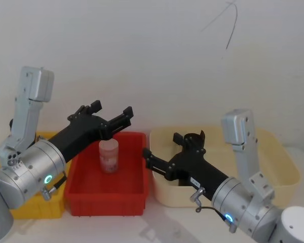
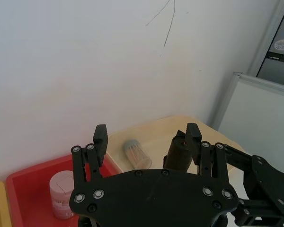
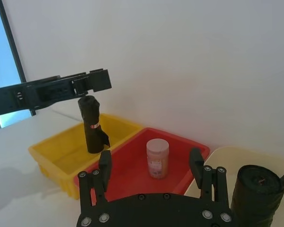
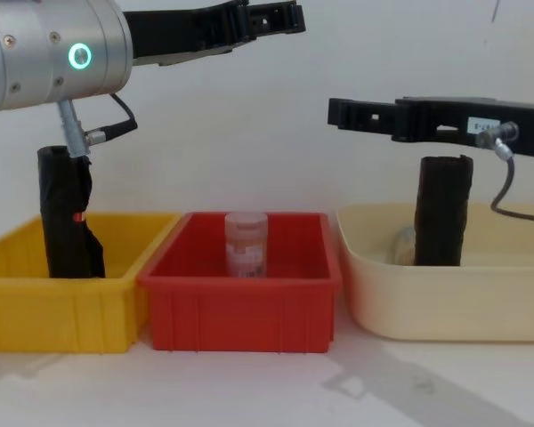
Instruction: Pick up the garbage bag with the one hand and transfer it to the other hand.
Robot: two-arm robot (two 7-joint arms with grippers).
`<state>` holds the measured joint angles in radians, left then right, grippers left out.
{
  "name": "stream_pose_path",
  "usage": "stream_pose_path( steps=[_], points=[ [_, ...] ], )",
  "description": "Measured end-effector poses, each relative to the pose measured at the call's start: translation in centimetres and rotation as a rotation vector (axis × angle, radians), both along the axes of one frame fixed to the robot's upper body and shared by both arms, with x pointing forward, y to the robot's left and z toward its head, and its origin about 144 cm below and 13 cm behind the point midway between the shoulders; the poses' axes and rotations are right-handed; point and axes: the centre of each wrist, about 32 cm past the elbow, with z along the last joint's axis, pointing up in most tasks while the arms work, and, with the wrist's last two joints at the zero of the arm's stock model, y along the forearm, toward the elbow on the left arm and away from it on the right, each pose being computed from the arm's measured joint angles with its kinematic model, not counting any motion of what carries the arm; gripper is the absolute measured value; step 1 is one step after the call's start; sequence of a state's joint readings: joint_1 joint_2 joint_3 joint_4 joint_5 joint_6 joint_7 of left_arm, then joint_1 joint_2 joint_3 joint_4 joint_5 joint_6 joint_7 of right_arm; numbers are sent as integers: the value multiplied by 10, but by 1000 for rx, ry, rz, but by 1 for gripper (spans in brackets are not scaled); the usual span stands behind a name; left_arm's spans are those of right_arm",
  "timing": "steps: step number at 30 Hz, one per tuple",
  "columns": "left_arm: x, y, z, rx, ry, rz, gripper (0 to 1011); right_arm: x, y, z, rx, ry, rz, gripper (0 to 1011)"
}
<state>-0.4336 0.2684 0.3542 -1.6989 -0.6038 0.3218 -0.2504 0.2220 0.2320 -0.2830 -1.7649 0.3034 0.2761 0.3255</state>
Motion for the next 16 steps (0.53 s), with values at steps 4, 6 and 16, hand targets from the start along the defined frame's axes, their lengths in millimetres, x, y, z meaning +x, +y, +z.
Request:
stream_pose_path(
  steps=[4,6,16],
  points=[
    [0,0,0,0,0,0,1000,-3,2,-2,2,-1,0,1000],
    [0,0,0,0,0,0,1000,-4,3,-2,3,-2,-1,1000],
    [0,0,0,0,0,0,1000,-7,5,-4,6,-3,-1,1000]
  ],
)
